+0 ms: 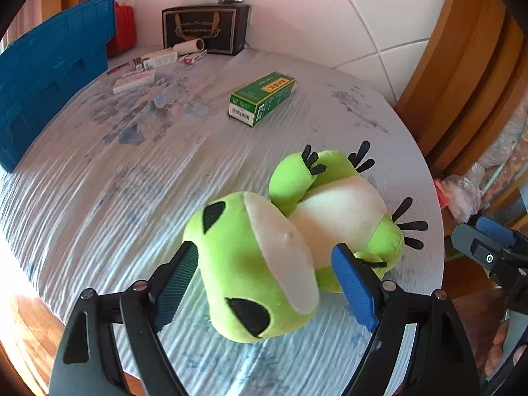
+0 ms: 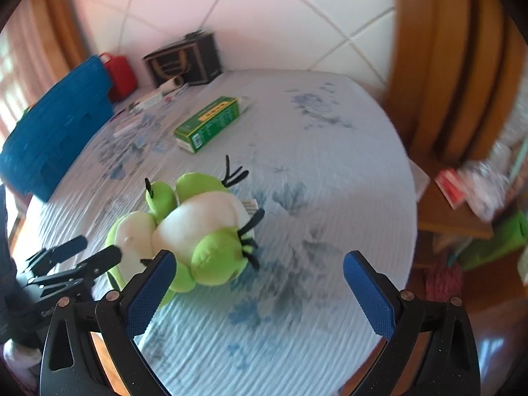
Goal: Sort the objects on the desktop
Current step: 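Grasp the lime-green frog plush with the left tool while the right tool grasps its other side, then lift the frog plush with both tools and carry it toward the crate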
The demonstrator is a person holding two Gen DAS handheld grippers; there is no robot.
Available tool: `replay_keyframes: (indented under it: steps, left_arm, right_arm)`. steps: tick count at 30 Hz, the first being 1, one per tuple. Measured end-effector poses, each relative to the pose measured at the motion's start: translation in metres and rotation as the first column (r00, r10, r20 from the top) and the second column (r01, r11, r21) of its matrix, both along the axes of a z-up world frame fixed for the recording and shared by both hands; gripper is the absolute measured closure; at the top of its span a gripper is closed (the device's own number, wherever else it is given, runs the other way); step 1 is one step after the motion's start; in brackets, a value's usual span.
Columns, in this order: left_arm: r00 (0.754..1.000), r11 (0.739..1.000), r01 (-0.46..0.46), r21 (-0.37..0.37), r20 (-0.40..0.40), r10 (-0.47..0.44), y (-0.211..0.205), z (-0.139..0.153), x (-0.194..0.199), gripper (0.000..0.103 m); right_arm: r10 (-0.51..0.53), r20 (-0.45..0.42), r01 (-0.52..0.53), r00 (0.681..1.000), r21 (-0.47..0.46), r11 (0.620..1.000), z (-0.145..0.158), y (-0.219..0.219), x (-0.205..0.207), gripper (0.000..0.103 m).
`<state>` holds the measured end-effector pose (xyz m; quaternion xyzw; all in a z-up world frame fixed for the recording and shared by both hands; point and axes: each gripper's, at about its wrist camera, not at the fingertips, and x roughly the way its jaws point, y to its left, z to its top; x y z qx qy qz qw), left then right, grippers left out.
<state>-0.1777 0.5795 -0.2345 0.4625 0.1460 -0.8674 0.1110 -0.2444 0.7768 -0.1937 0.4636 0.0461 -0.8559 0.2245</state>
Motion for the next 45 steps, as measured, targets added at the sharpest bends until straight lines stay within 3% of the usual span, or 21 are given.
replay_keyframes:
  steps: [2, 5, 6, 8, 10, 15, 19, 22, 28, 29, 30, 31, 32, 34, 38, 45]
  left_arm:
    - [0.998, 0.999, -0.036, -0.001, 0.049, 0.036, 0.011, -0.016, -0.004, 0.02]
    - [0.989, 0.988, -0.118, -0.096, 0.084, 0.126, 0.019, -0.032, -0.002, 0.02]
    - [0.983, 0.986, -0.143, -0.083, 0.101, 0.152, 0.016, -0.039, -0.001, 0.018]
    - [0.972, 0.979, -0.204, 0.014, 0.118, 0.201, 0.006, -0.054, 0.004, 0.011]
    - [0.965, 0.968, -0.247, 0.042, 0.102, 0.242, 0.005, -0.061, 0.009, 0.005]
    - [0.969, 0.969, -0.243, -0.055, 0.043, 0.245, 0.016, -0.06, 0.01, 0.0]
    - [0.972, 0.97, -0.226, -0.087, 0.045, 0.231, 0.024, -0.065, 0.009, 0.0]
    - [0.97, 0.971, -0.233, -0.059, 0.051, 0.236, 0.023, -0.069, 0.011, 0.0]
    - [0.973, 0.973, -0.228, -0.038, 0.04, 0.229, 0.021, -0.073, 0.008, 0.0]
    - [0.976, 0.976, -0.215, -0.031, 0.037, 0.216, 0.021, -0.073, 0.007, 0.006]
    - [0.981, 0.982, -0.189, -0.021, 0.026, 0.19, 0.023, -0.072, 0.008, 0.012]
    - [0.983, 0.983, -0.184, -0.027, 0.02, 0.185, 0.025, -0.069, 0.008, 0.017]
    - [0.984, 0.984, -0.177, -0.036, 0.014, 0.178, 0.028, -0.067, 0.008, 0.021]
    - [0.986, 0.985, -0.168, -0.041, 0.006, 0.169, 0.029, -0.064, 0.01, 0.026]
    - [0.984, 0.984, -0.175, -0.024, -0.038, 0.174, 0.022, -0.049, 0.021, 0.028]
    - [0.983, 0.985, -0.145, -0.091, -0.123, 0.134, 0.0, -0.004, 0.036, 0.028]
  right_arm:
    - [0.068, 0.015, -0.068, 0.998, 0.011, 0.998, -0.006, -0.001, -0.014, 0.0]
    - [0.133, 0.046, -0.133, 0.99, 0.007, 0.991, -0.019, -0.002, -0.036, 0.0]
    - [0.162, 0.074, -0.161, 0.984, -0.014, 0.987, -0.025, -0.003, -0.044, 0.0]
    - [0.209, 0.108, -0.205, 0.972, -0.041, 0.978, -0.035, -0.009, -0.05, 0.0]
    - [0.254, 0.137, -0.249, 0.957, -0.055, 0.967, -0.048, -0.019, -0.056, 0.0]
    - [0.332, 0.213, -0.331, 0.919, -0.045, 0.943, -0.084, -0.041, -0.062, 0.0]
    - [0.372, 0.253, -0.375, 0.893, -0.041, 0.926, -0.105, -0.048, -0.055, 0.0]
    - [0.378, 0.267, -0.381, 0.887, -0.043, 0.924, -0.113, -0.047, -0.055, 0.0]
    - [0.38, 0.264, -0.37, 0.886, -0.089, 0.925, -0.116, -0.045, -0.056, 0.0]
    - [0.379, 0.263, -0.369, 0.887, -0.09, 0.925, -0.117, -0.045, -0.057, 0.0]
    - [0.38, 0.259, -0.37, 0.888, -0.091, 0.925, -0.117, -0.045, -0.055, 0.006]
    - [0.387, 0.258, -0.374, 0.885, -0.102, 0.922, -0.116, -0.045, -0.054, 0.023]
    - [0.407, 0.263, -0.384, 0.875, -0.135, 0.913, -0.113, -0.046, -0.051, 0.032]
    - [0.413, 0.235, -0.4, 0.88, -0.103, 0.911, -0.107, -0.049, -0.044, 0.035]
    - [0.42, 0.198, -0.404, 0.886, -0.115, 0.907, -0.09, -0.049, -0.035, 0.038]
    - [0.417, 0.113, -0.401, 0.902, -0.139, 0.905, -0.056, -0.065, -0.016, 0.039]
